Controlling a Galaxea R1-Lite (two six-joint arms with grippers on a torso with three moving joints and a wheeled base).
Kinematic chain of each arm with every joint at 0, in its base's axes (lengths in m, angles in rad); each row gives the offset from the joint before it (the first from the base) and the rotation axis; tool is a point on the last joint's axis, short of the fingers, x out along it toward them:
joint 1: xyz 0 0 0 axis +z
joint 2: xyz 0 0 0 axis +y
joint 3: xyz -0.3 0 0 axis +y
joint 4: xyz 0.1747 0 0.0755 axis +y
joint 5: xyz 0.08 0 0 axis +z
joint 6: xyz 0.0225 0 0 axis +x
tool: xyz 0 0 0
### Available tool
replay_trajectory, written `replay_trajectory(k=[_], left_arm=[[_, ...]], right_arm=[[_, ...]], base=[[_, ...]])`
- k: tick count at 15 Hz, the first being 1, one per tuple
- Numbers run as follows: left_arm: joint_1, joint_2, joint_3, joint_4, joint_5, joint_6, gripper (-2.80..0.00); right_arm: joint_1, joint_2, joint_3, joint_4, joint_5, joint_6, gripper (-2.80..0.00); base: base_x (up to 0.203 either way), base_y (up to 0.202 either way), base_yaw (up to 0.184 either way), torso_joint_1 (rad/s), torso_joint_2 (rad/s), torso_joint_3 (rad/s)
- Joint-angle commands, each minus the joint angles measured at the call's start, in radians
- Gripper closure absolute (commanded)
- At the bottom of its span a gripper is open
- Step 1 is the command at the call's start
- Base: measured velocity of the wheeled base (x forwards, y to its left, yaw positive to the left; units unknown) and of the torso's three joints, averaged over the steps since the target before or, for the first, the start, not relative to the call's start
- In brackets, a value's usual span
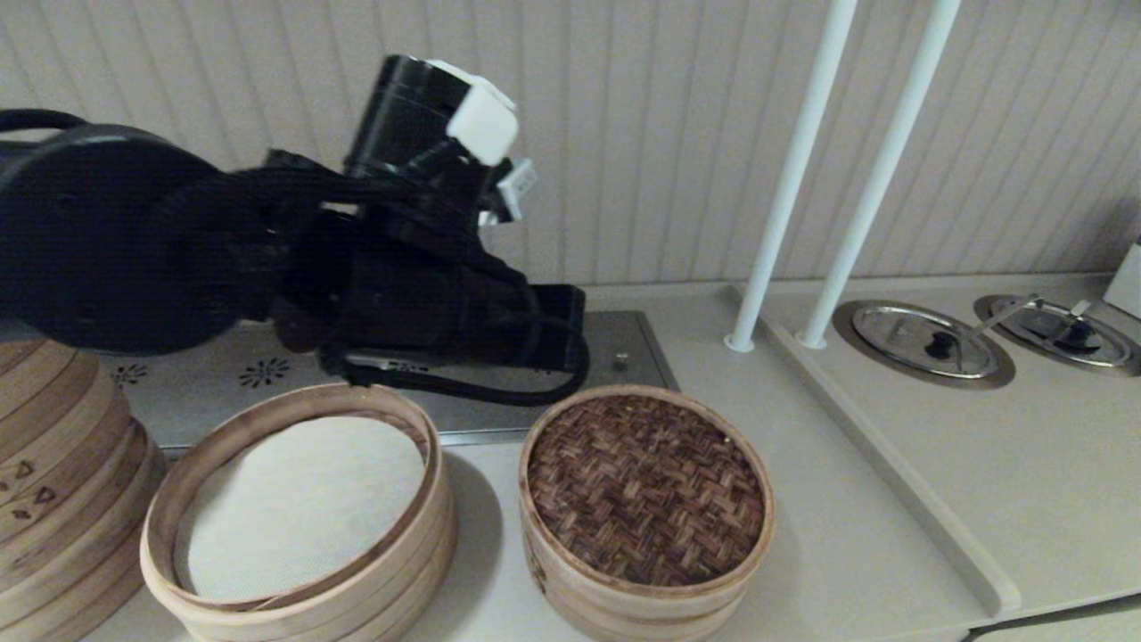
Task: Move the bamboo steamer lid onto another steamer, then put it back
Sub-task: Pick up the steamer
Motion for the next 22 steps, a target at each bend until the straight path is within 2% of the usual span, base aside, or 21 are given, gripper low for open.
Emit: replay_trajectory(k=[1, 6, 10, 11, 22], left_arm=[[-0.049, 0.153, -0.038, -0.023, 0.051, 0.001, 0.00], [-0.078, 0.296, -0.096, -0.085, 0.143, 0.044, 0.00], [-0.096, 0.379, -0.117, -0.117, 0.214, 0.050, 0.00], [-0.096, 0.390, -0.120, -0.118, 0.223, 0.051, -2.80], [-0.127, 0.456, -0.123, -0.163, 0.247, 0.049, -2.80]], right_arm=[[0.000, 0.000, 0.003, 0.000, 0.000, 0.000, 0.00], [0.000, 0.000, 0.003, 0.000, 0.000, 0.000, 0.00], [0.000, 0.000, 0.003, 0.000, 0.000, 0.000, 0.00], [0.000, 0.000, 0.003, 0.000, 0.000, 0.000, 0.00], [0.000, 0.000, 0.003, 0.000, 0.000, 0.000, 0.00]], base=[[0.000, 0.000, 0.000, 0.000, 0.00, 0.000], [0.000, 0.000, 0.000, 0.000, 0.00, 0.000], [0.000, 0.000, 0.000, 0.000, 0.00, 0.000], [0.000, 0.000, 0.000, 0.000, 0.00, 0.000], [0.000, 0.000, 0.000, 0.000, 0.00, 0.000]])
